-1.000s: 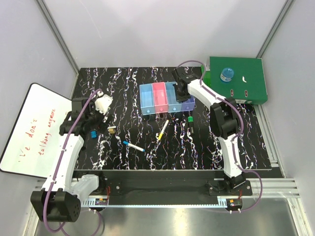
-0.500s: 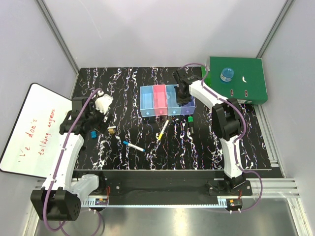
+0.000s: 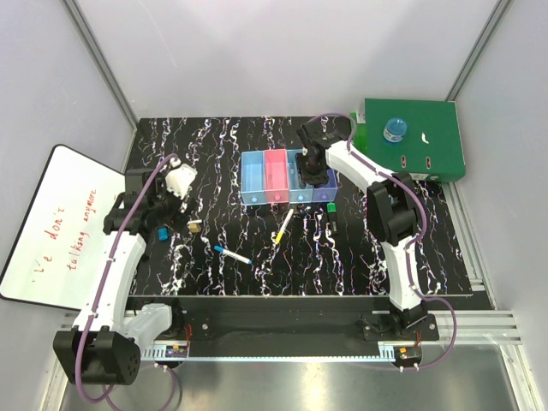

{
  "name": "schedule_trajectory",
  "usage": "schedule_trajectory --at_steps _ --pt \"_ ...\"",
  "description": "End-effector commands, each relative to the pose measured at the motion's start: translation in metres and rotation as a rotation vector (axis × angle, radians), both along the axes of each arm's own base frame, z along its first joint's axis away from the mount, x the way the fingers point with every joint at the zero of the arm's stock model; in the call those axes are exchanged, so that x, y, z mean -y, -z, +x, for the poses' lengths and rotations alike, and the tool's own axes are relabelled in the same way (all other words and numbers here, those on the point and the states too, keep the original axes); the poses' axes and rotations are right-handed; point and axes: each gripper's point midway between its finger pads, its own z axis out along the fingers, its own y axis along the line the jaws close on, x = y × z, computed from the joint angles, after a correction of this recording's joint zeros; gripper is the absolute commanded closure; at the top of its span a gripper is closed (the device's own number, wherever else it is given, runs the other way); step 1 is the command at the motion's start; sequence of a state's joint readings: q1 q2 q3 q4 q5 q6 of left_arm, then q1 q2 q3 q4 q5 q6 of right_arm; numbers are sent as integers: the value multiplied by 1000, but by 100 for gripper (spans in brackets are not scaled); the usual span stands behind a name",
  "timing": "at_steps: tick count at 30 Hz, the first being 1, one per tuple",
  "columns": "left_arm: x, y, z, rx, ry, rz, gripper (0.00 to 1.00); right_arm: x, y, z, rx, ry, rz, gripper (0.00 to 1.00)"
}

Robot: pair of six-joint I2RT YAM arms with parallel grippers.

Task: Sort the stationery into containers
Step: Move the storage box to the center of the board, then pick up the stationery from the corner of the board.

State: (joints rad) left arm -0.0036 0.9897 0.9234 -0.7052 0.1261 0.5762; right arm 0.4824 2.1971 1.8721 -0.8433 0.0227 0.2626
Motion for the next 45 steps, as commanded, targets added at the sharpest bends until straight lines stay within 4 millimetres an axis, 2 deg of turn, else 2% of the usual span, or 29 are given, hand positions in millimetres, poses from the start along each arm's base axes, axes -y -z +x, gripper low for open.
schedule_trajectory --at_steps 1,6,10,12,13,15,16,17,18,19,20,22,23,25,26,27,28,29,30,31,32,37,45 --pt "5 -20 7 76 29 -16 1 -15 -50 7 96 -63 59 46" --pt "8 -34 7 114 41 -29 1 -10 -87 16 199 -102 47 41" --pt "13 -43 5 143 60 -50 1 -7 -134 23 321 -207 25 34" --pt "17 -47 4 150 76 -65 1 4 -161 33 417 -263 -47 32" --pt "20 -49 3 158 89 -72 1 13 -175 37 459 -255 -89 31" --pt "32 -53 -1 161 155 -95 1 49 -207 60 586 -149 -255 27" --pt "38 -55 -2 167 182 -100 1 69 -218 65 611 -101 -280 24" --pt "41 -57 -2 172 203 -98 1 80 -224 69 628 -73 -295 16" --pt "47 -57 -2 172 235 -107 1 93 -229 74 638 -38 -310 12" --pt "55 -58 -3 171 273 -107 1 112 -232 81 639 4 -321 10" --pt "59 -59 -3 177 311 -92 1 123 -239 85 653 18 -325 9" --pt "71 -61 -5 175 381 -92 1 138 -240 93 653 32 -340 0" --pt "77 -59 -4 168 422 -85 1 155 -249 98 669 62 -354 0" --pt "90 -58 -3 152 483 -103 1 168 -247 106 660 82 -356 0" --pt "94 -57 -1 145 499 -110 1 182 -261 112 690 120 -352 0" --pt "98 -61 3 144 507 -118 1 188 -264 115 694 135 -349 0" --pt "104 -52 8 101 512 -130 1 195 -252 120 661 143 -360 0" --pt "108 -52 11 77 490 -156 1 207 -266 125 692 182 -354 0" --pt "110 -58 17 81 478 -166 1 213 -263 126 676 193 -356 0" --pt "113 -54 23 54 471 -174 1 216 -253 133 659 198 -356 0" --pt "115 -59 25 59 469 -186 1 220 -257 136 672 212 -353 0" --pt "122 -57 34 48 480 -191 1 240 -226 151 618 245 -356 0" --pt "116 -56 38 55 457 -142 1 279 -182 157 517 274 -335 1"
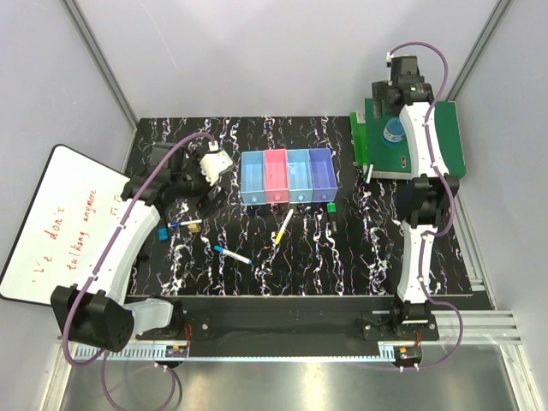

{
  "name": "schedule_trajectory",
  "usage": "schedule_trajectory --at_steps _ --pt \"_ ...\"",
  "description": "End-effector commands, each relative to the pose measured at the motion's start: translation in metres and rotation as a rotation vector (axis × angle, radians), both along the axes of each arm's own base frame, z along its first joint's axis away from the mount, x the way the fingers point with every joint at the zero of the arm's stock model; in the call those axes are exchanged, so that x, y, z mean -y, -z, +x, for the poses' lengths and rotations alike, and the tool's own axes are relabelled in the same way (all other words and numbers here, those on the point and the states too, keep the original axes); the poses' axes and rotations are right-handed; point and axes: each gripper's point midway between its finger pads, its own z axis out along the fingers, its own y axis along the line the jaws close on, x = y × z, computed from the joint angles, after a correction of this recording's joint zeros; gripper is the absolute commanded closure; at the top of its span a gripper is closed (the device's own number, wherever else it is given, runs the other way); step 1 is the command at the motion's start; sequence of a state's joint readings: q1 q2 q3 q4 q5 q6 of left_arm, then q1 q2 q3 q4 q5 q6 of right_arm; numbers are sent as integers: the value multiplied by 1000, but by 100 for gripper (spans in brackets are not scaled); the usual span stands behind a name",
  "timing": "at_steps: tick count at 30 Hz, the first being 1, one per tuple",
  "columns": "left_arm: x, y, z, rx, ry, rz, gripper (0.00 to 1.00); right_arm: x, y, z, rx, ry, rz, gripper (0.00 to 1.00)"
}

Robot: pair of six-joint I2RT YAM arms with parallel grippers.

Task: Sort the stationery into containers
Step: Pick up the stationery from the corner of the board.

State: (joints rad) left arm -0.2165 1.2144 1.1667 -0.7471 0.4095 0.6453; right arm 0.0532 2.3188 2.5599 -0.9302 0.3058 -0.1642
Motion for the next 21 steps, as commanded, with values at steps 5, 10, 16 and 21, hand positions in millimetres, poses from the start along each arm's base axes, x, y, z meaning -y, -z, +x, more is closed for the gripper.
schedule_trajectory --at_steps 5,10,16,21 --pt "-4 -17 11 71 -31 17 1 52 20 2 -29 67 53 2" --pt "-6 -11 12 55 -40 28 1 34 30 4 -53 -7 154 2" --pt "-8 -11 13 56 -46 38 1 28 35 4 -64 -28 181 2" --pt "-8 -9 14 54 -45 42 1 30 35 6 -61 -17 174 2"
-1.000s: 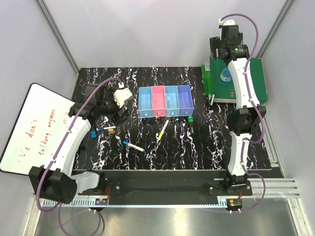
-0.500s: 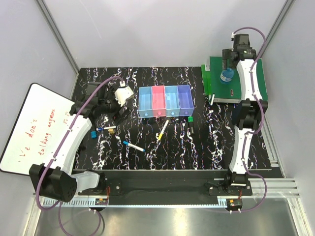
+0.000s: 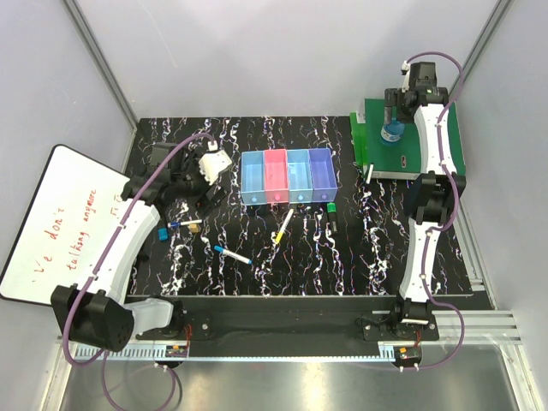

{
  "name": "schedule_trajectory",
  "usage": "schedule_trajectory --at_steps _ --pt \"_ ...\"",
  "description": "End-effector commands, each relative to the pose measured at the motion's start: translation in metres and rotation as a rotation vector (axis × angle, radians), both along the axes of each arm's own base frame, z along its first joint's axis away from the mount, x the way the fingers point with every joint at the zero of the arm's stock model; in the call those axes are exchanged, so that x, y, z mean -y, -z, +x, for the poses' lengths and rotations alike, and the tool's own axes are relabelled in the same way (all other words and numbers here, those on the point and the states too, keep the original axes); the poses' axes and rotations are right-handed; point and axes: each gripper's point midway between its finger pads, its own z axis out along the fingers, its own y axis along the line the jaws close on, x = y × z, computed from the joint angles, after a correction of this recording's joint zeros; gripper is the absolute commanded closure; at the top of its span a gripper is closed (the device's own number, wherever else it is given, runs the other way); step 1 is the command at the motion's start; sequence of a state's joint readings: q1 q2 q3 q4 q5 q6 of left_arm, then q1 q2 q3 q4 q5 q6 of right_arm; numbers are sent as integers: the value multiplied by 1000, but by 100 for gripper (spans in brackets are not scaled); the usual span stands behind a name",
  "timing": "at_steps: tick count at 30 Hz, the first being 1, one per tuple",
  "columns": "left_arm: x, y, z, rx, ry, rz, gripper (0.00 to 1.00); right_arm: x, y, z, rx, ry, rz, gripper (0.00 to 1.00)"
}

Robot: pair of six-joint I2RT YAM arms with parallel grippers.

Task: Sort the stationery into containers
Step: Pick up the stationery from the corner of the board.

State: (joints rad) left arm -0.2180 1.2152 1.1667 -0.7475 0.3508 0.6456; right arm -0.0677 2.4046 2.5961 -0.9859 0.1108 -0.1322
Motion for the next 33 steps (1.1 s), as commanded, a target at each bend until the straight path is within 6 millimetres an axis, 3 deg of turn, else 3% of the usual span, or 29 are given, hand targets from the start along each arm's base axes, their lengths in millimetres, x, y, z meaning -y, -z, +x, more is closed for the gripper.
schedule_trajectory --at_steps 1,16,24,33 --pt "1 -11 10 46 -5 4 1 -6 -15 4 40 -9 17 2" --pt "-1 -7 10 38 -6 13 1 -22 -27 6 73 -53 95 3" --pt "-2 -10 11 48 -11 17 1 -23 -7 7 31 -61 96 3" --pt "-3 -6 11 39 -10 29 1 -42 12 9 -9 -111 132 4"
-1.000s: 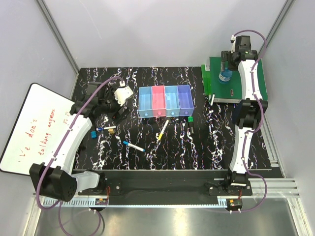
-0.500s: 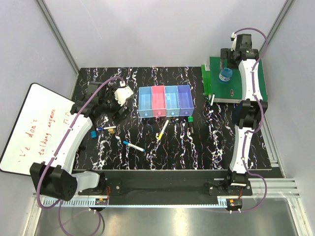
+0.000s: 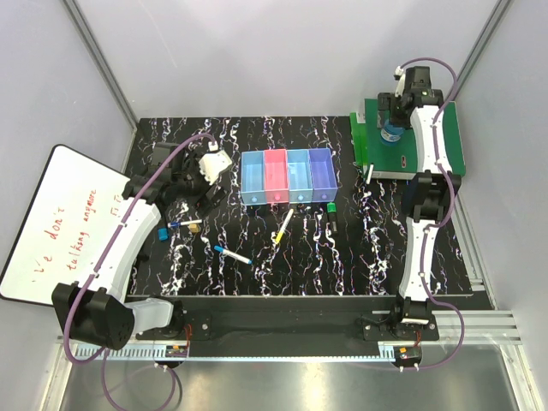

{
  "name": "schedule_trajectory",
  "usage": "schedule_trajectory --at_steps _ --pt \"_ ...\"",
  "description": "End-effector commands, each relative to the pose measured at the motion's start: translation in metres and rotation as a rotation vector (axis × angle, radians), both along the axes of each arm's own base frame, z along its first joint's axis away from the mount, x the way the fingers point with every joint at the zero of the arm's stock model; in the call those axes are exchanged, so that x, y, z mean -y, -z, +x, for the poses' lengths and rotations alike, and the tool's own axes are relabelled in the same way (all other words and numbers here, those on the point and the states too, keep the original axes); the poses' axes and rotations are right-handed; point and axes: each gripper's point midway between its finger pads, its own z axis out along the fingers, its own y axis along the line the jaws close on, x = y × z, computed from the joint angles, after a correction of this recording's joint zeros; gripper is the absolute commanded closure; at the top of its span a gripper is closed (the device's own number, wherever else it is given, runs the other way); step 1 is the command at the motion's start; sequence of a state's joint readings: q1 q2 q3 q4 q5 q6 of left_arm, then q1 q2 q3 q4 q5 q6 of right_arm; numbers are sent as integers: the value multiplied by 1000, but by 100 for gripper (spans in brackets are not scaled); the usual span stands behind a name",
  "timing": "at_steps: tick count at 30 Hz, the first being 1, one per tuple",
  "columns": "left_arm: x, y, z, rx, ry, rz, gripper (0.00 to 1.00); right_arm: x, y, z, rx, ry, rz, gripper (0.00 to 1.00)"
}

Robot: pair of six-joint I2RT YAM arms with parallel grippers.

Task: Sort the stationery into containers
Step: Pick up the stationery from the corner of the board.

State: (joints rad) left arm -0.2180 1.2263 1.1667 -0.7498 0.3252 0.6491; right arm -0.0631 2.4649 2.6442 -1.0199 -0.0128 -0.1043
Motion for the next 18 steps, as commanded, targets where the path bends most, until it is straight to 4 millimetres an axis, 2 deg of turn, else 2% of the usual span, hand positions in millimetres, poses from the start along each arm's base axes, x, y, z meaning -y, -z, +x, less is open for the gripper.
schedule_trajectory --at_steps 1,11,18 --pt "1 -10 9 45 6 7 1 -17 -8 4 23 -41 21 5" --pt "0 -7 7 39 2 11 1 -11 -6 2 13 -23 -11 16" --pt "-1 -9 7 47 3 19 1 -6 0 1 0 -7 -37 29"
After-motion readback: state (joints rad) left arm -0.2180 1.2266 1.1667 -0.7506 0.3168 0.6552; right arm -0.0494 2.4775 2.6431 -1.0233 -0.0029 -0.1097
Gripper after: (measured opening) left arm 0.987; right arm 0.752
